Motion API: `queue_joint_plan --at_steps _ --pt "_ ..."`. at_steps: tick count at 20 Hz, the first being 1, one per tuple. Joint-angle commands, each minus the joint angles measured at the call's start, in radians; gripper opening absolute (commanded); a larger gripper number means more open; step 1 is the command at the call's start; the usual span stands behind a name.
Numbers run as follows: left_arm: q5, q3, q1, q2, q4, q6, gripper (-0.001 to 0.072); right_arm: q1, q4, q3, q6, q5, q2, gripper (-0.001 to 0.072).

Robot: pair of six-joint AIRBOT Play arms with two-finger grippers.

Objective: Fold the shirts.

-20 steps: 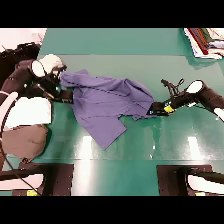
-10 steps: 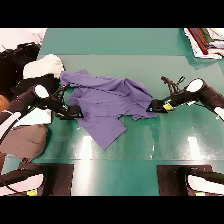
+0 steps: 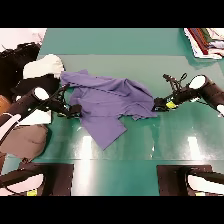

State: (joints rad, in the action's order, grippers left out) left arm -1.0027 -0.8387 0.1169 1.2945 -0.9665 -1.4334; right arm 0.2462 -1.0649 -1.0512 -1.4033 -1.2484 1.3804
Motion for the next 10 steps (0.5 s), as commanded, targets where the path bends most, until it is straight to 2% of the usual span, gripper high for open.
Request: queue_joint_plan --at_steps 1,4,7,10 --pt "0.017 -0.059 -0.001 -0.075 -0.008 0.001 0.0023 0.007 -0.01 -0.003 0.009 -0.016 -0.01 0.0012" --pt "-0.012 -0.23 -0.002 -0.224 -0.055 -0.008 0.0023 -0.013 -0.011 -0.063 0.008 0.019 -0.129 0.001" --pt "-0.017 -0.515 -0.002 -0.382 -0.081 -0.008 0.0023 -0.06 -0.011 -0.285 -0.003 0.029 -0.303 0.001" --pt "-0.017 -0.856 -0.001 -0.456 -0.081 -0.007 0.0023 -0.104 -0.013 -0.541 -0.006 0.06 -0.434 0.001"
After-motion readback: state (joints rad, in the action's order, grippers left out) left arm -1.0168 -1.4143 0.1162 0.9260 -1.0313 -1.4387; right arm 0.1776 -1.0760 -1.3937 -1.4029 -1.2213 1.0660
